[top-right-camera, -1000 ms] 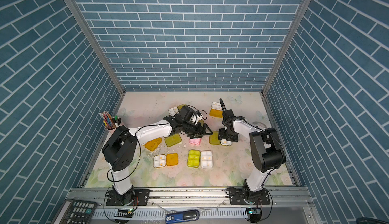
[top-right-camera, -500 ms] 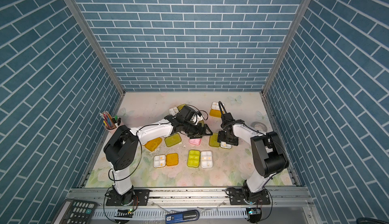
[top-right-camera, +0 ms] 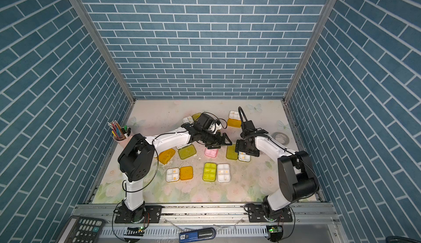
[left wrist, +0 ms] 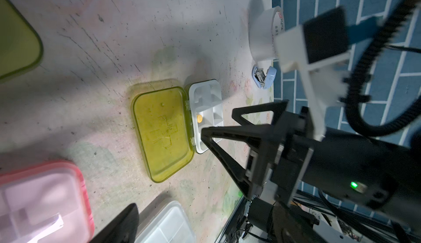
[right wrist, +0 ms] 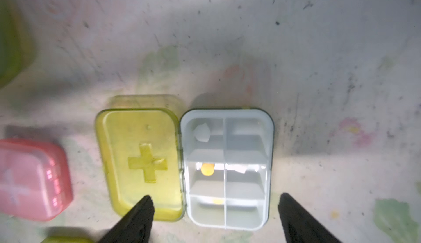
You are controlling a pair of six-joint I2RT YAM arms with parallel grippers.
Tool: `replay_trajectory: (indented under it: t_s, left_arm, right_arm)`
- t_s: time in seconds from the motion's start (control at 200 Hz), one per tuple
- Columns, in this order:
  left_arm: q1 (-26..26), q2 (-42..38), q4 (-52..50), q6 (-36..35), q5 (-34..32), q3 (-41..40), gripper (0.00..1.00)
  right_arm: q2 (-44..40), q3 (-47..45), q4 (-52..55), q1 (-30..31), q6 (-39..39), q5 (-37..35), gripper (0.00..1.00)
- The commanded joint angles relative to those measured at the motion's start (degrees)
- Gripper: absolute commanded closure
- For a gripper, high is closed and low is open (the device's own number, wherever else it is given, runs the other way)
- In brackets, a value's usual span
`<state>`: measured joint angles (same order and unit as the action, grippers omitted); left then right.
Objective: Close pillboxes
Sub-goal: Move the pillbox to the center of the board, then close the lid on the pillbox.
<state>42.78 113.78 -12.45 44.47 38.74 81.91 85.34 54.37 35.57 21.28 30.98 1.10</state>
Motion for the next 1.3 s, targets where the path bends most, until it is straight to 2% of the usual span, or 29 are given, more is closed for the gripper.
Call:
replay_trajectory:
  t_s: [0.0,0.05,0.12,0.245,0.3,0.45,0.6,0.81,1.075,1.295]
  left_arm:
    - [0.38,2.22,5.99,5.26,1.46,0.69,0.07]
    - [0.61,3.20,6.34,5.92,2.03,1.86,0.08]
    - [1.04,4.49,5.33,5.93,1.82,3.78,0.07]
    - [1.99,6.10,3.03,6.76,-0.89,5.62,0.08]
    - [2.08,6.11,2.35,8.19,-3.59,5.10,0.08]
    - [2.20,6.49,-0.38,9.20,-9.12,5.16,0.08]
    - [2.54,8.19,-3.97,8.37,-10.33,7.48,0.08]
    - [2.96,10.43,-3.12,7.13,-7.83,8.96,0.08]
    - [3.70,13.03,-7.62,4.59,-8.63,12.72,0.08]
    - [3.70,13.81,-5.32,5.05,-7.89,11.82,0.07]
  right_arm:
    - [-4.70,-0.87,3.80,-0.32,-1.28,-0.48,0.20]
    - [-6.01,-1.91,3.34,-1.27,-1.14,0.40,0.26]
    - [-7.55,-3.89,2.27,-3.09,-0.57,1.88,0.41]
    - [-9.69,-7.70,-0.21,-7.92,0.54,2.41,0.78]
    - [-10.10,-9.14,-1.12,-9.42,0.83,1.90,0.85]
    - [-8.76,-11.36,-2.88,-11.84,0.97,2.08,0.81]
    - [-7.62,-12.95,-5.43,-12.54,1.19,3.11,0.79]
    - [-5.95,-14.19,-7.87,-13.37,1.19,3.55,0.78]
    - [-3.64,-15.02,-9.61,-13.98,1.10,3.44,0.78]
    - [-2.84,-15.47,-10.94,-13.94,1.71,3.62,0.78]
